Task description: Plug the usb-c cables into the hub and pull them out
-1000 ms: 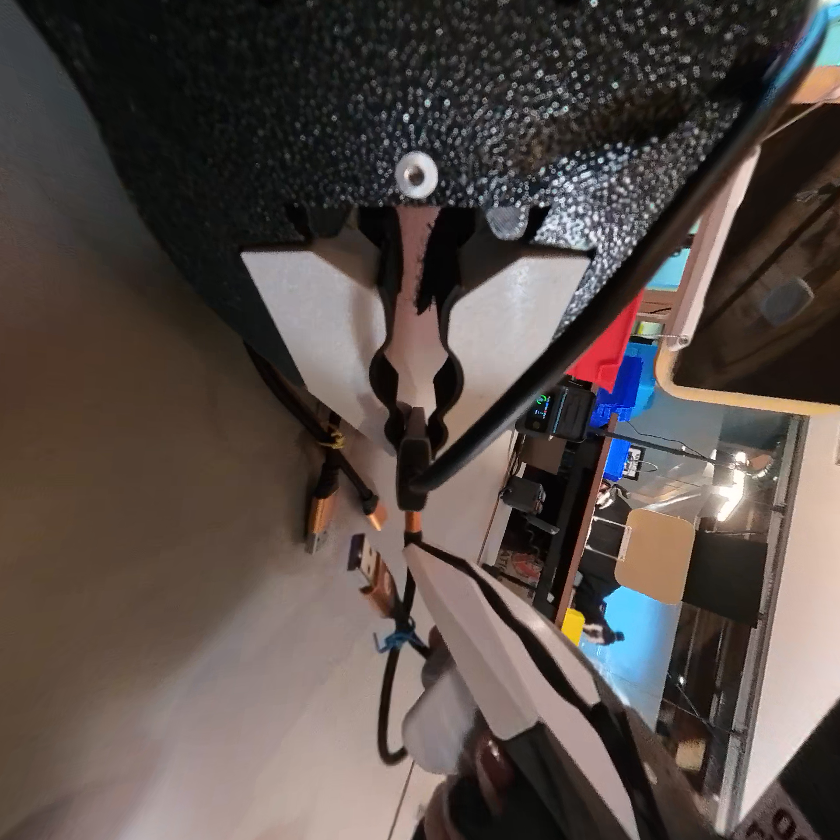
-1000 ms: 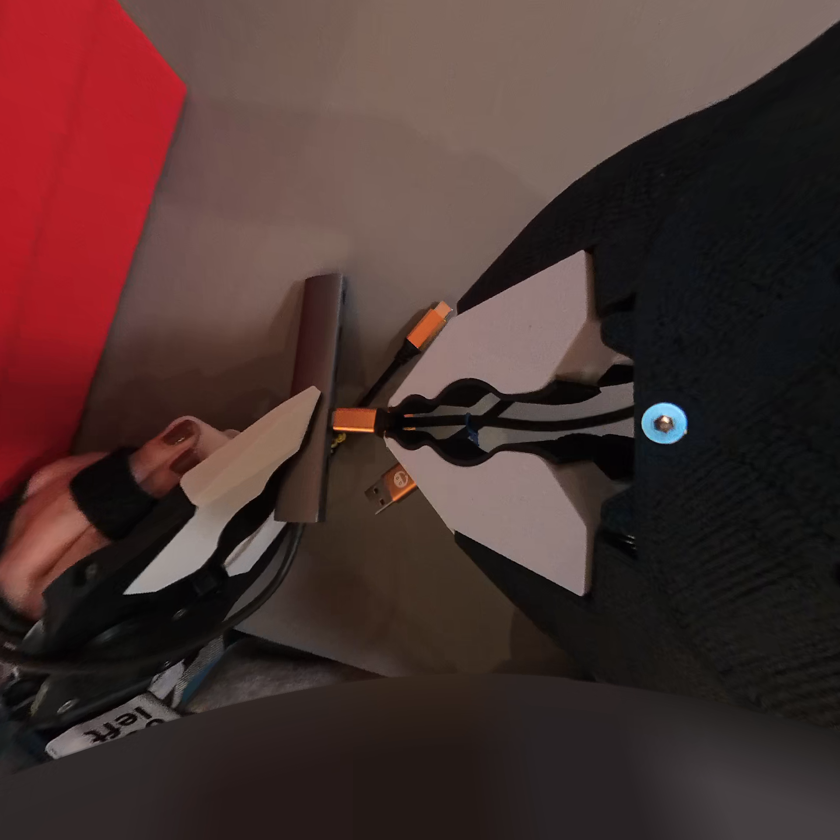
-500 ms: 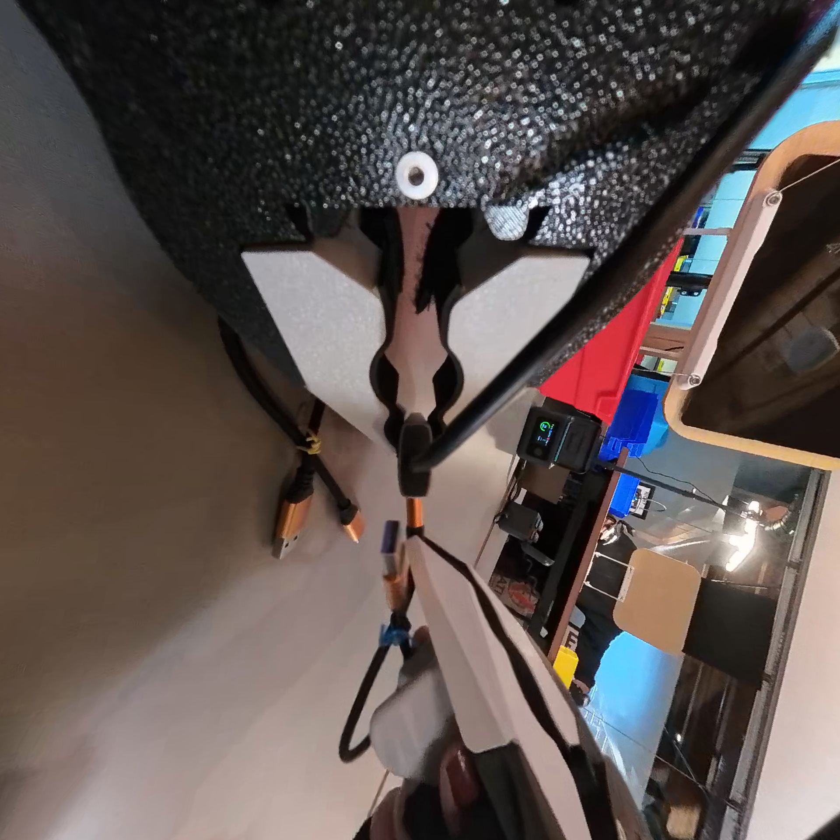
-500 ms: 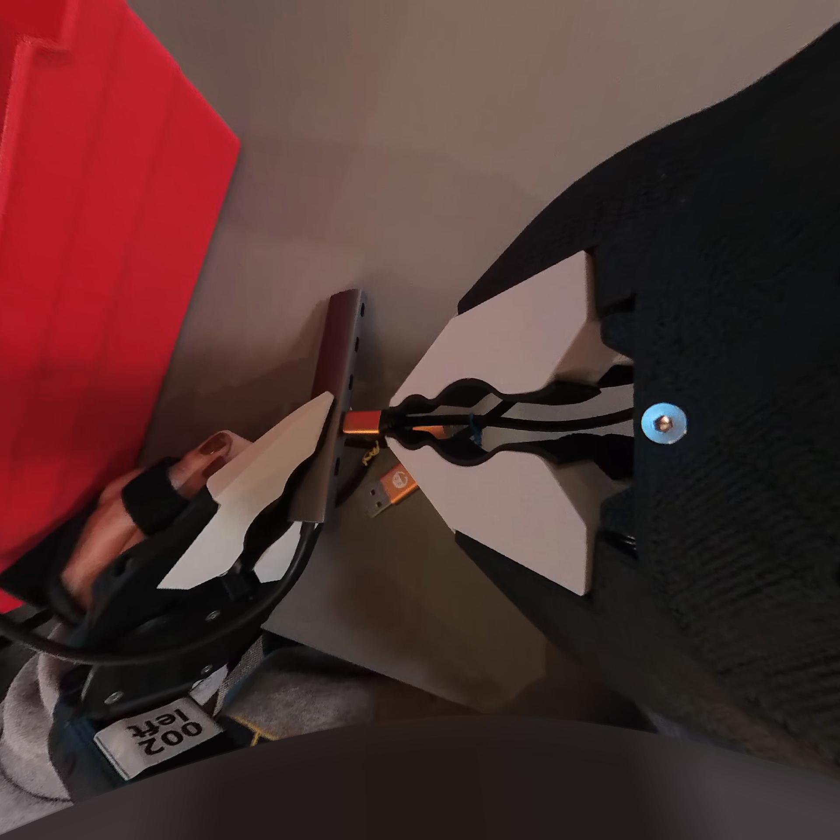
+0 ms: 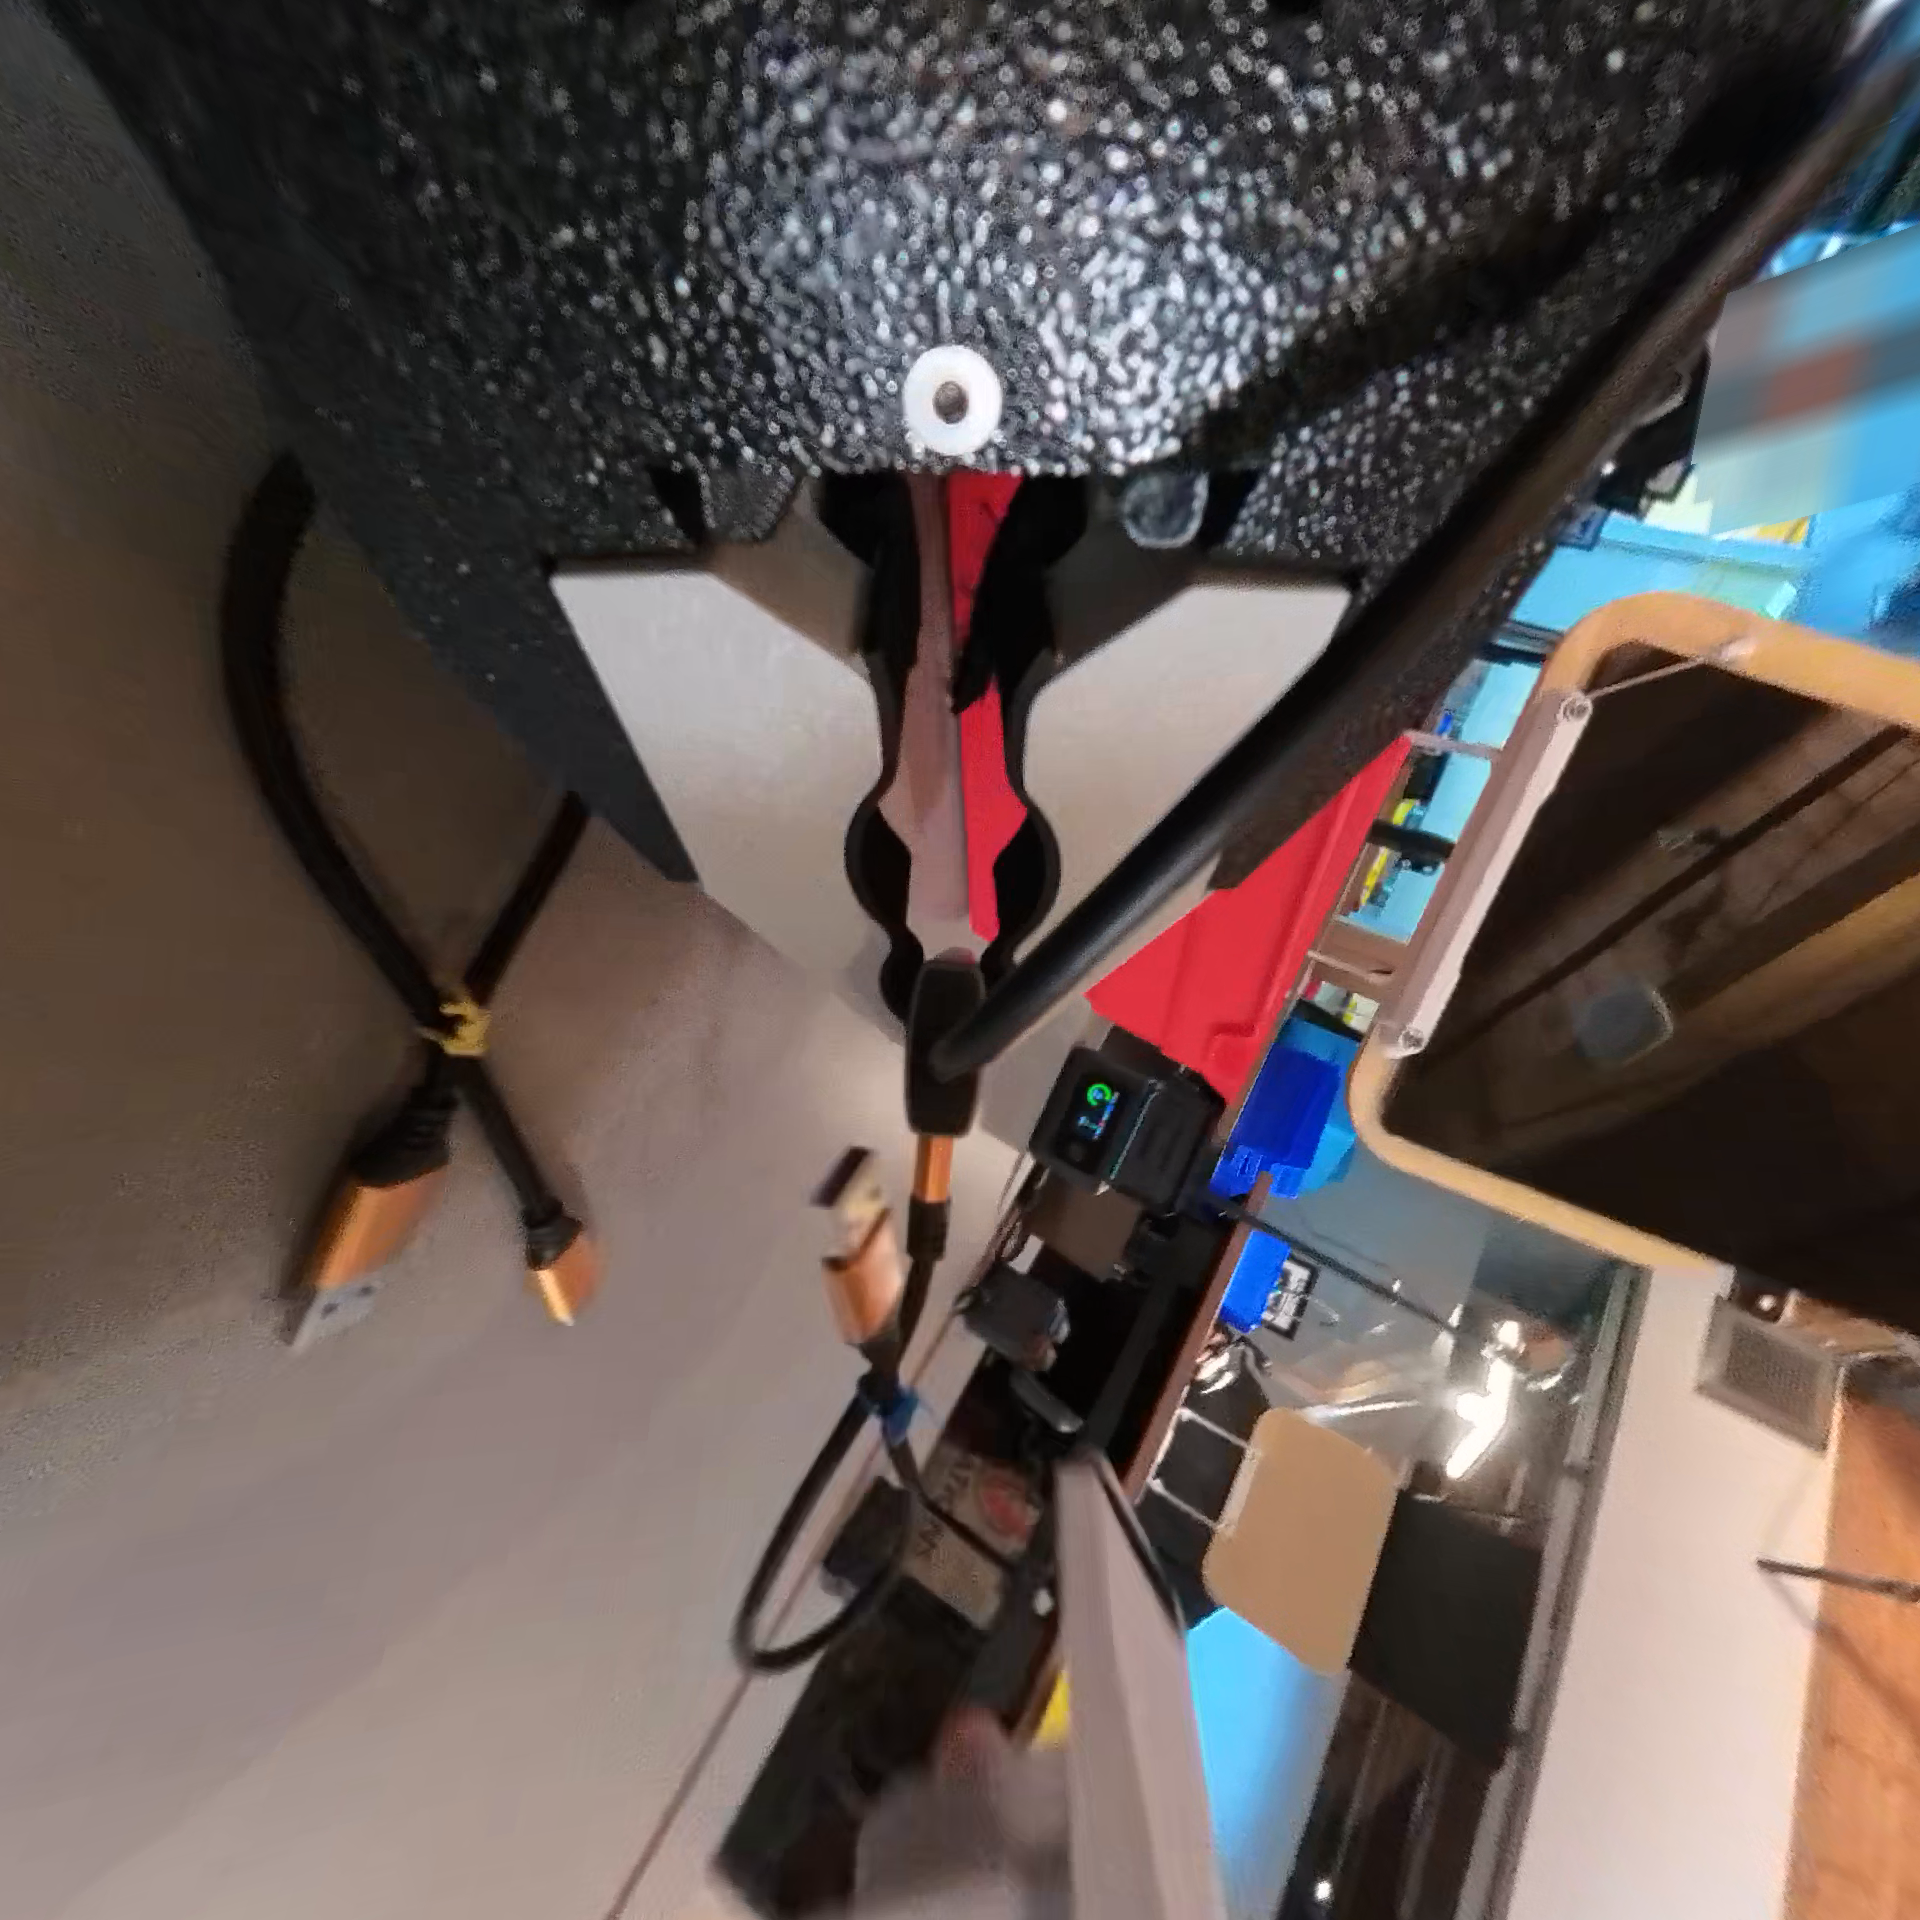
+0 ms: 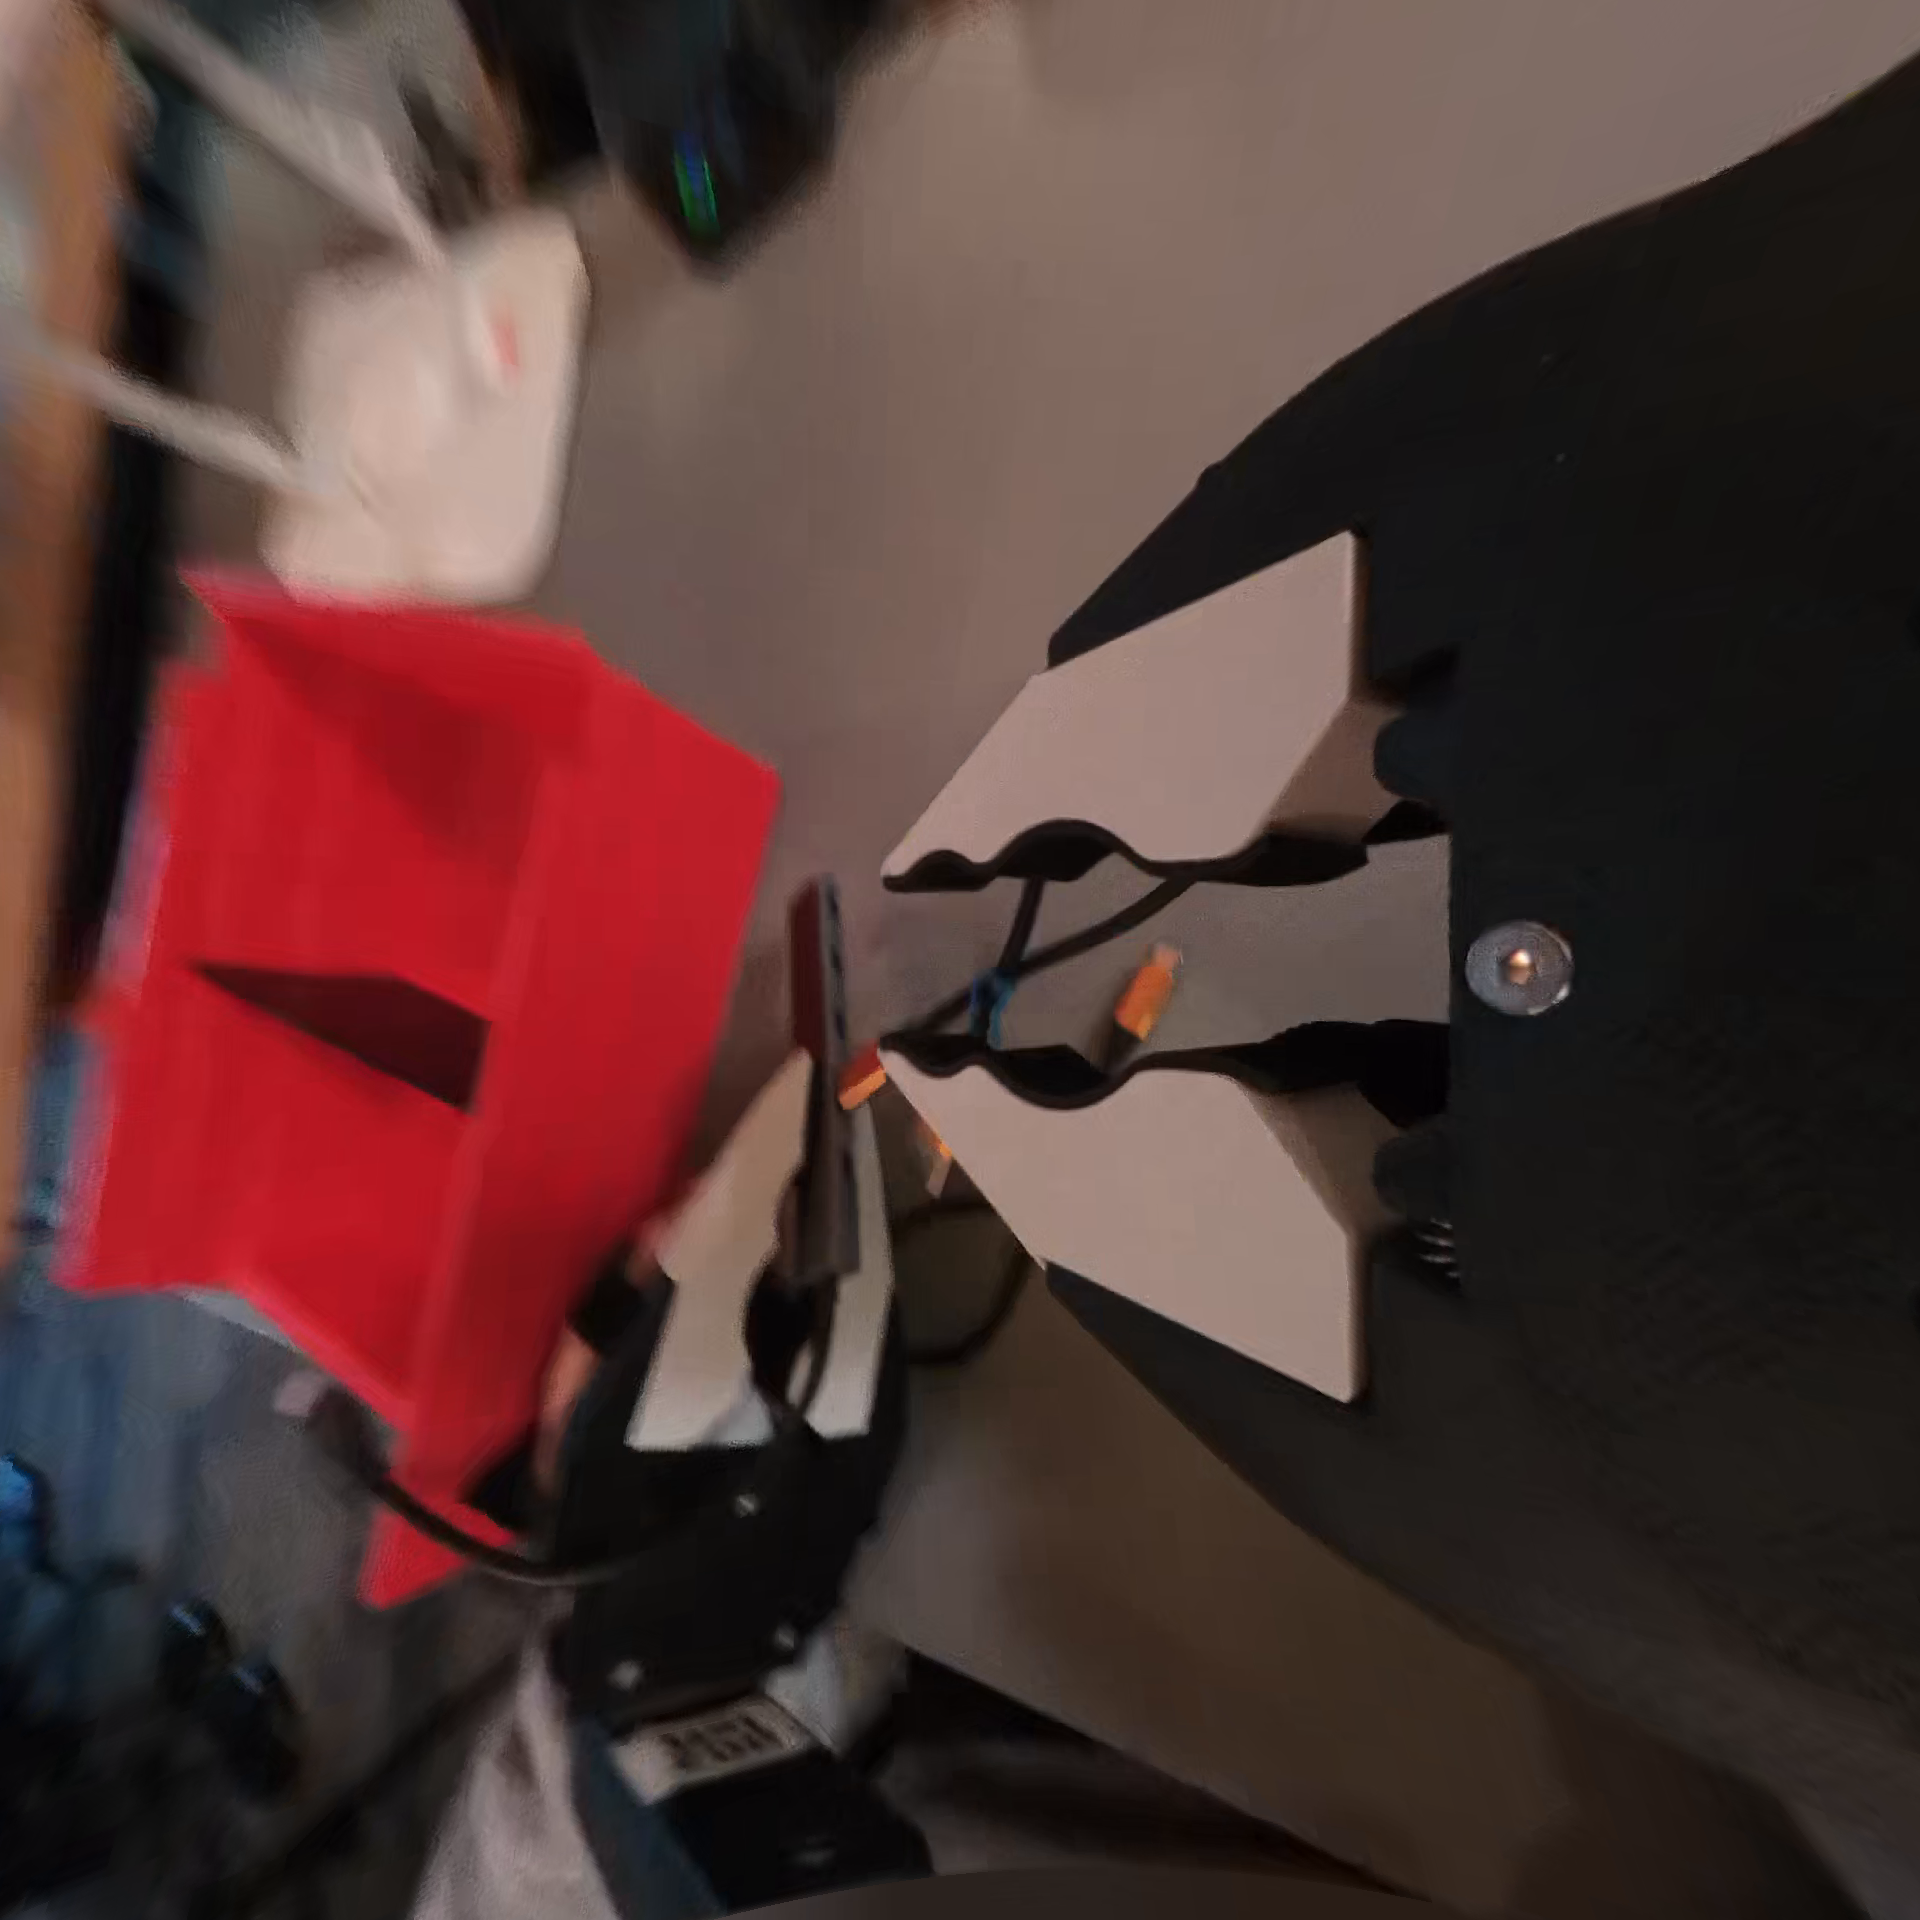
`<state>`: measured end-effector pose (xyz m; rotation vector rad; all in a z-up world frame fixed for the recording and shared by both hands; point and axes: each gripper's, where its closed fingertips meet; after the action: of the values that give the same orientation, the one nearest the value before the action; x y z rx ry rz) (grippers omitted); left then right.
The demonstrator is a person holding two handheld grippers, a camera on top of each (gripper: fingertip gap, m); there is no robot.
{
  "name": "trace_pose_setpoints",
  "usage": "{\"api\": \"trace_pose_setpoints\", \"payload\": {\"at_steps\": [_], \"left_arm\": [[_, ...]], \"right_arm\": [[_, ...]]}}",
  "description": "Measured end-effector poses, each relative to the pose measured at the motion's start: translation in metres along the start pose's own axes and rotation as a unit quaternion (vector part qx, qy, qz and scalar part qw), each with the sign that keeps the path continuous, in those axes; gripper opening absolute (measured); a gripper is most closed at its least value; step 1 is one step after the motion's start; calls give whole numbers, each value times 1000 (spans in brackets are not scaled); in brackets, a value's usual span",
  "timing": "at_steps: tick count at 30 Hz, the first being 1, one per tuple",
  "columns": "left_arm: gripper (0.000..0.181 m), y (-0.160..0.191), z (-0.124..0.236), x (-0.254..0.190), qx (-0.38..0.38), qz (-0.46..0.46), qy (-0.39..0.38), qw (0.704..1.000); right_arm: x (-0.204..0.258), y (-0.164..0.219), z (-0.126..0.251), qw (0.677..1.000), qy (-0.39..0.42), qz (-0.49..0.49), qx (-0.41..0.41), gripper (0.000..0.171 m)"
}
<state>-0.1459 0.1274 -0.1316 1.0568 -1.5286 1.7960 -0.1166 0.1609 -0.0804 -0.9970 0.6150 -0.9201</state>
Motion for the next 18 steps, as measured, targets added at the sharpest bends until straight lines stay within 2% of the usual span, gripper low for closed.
{"api": "trace_pose_setpoints", "payload": {"at_steps": [3,6,9,12,14,17,18], "left_arm": [[8,2,1,13,-4,36,-27,999],[7,2,3,21,-14,65,-40,997],[7,-3,6,26,-36,88,-46,994],[7,-5,8,30,-46,88,-58,993],[7,-6,10,33,-54,91,-65,992],[7,-6,11,35,-57,94,-70,992],[7,-7,11,36,-58,95,-69,991]], "right_arm": [[-23,-24,46,988,136,-26,-66,18],[-12,18,70,968,211,-133,-5,21],[18,62,51,955,250,-153,52,24],[29,74,17,940,311,-134,38,28],[31,70,-1,928,348,-131,12,50],[30,68,-22,913,384,-136,10,92],[30,70,-29,910,387,-145,17,98]]}}
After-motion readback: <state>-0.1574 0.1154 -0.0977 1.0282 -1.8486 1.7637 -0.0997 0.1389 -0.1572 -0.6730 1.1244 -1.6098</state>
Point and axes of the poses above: each gripper's, where its closed fingertips meet, z back along the fingers, y out of its underside, x = y × z across the jaws, and after that the axes turned 7 degrees about -x, right-handed
